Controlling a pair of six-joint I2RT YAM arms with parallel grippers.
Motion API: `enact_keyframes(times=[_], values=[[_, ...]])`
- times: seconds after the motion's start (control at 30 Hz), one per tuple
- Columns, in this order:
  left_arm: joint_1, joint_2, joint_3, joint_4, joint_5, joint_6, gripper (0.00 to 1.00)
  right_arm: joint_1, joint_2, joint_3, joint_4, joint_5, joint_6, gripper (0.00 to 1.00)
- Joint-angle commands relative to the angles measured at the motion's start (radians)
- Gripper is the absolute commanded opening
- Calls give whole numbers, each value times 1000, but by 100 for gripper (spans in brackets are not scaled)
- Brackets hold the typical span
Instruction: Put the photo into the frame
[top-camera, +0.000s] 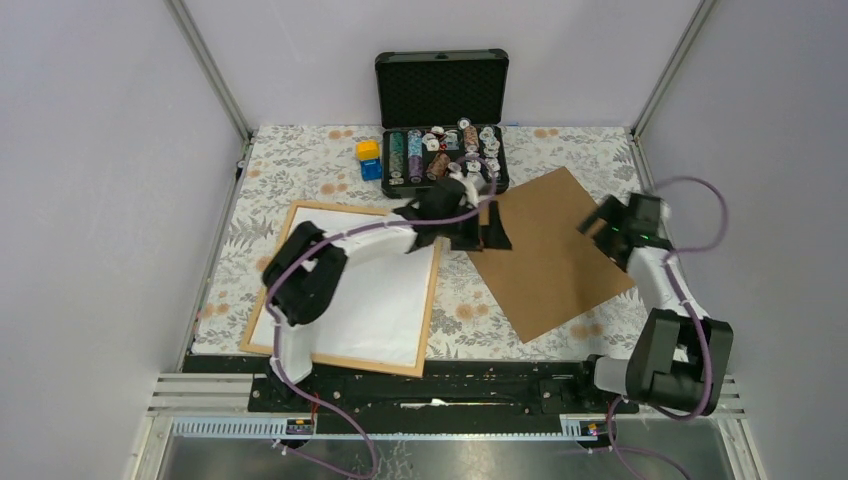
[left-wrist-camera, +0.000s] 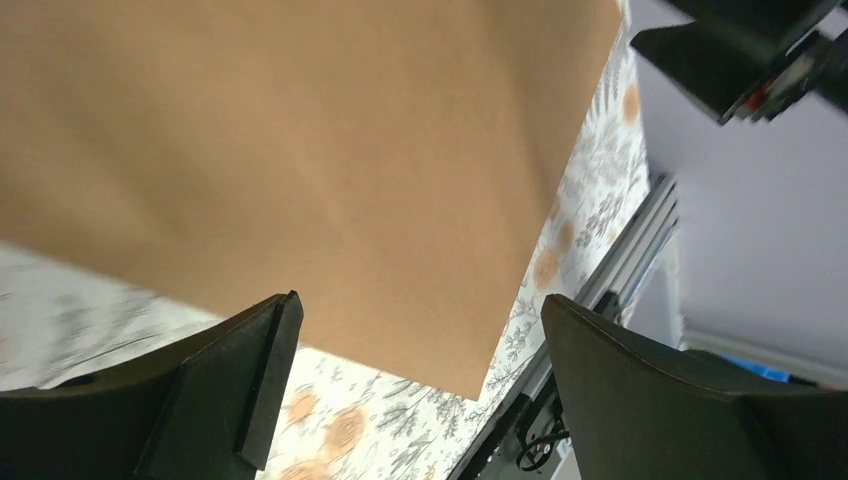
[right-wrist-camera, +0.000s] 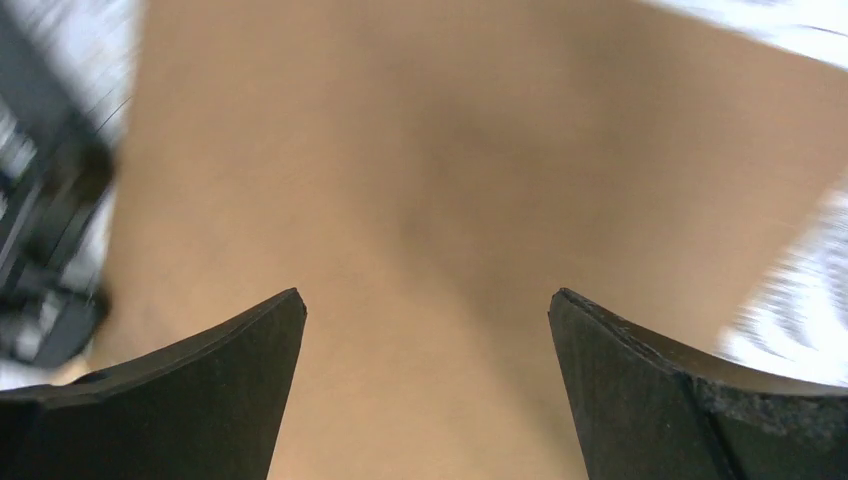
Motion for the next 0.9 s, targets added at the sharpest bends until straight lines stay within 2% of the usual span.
enact_keyframes(times=[0.0,0.2,0.4,0.6,0.77,0.87], values=[[-102,108,173,-87,-47,73,99,-282,-39,-89,-5,-121,107,100],[-139,260,308,-128,-34,22,99,-317,59,26,-63,-16,38,100],[-142,382,325,-107,45,-108,99,-377,61,-2,-4,-28,71,100],[-152,480,324,-79,111,-216,99,-427,76,-13,37,23,51,100],[-167,527,340,-50,168,-247,99,-466,143,35,53,60,27,100],[-171,525,339,-64,179,-217,99,-467,151,16,85,23,41,100]])
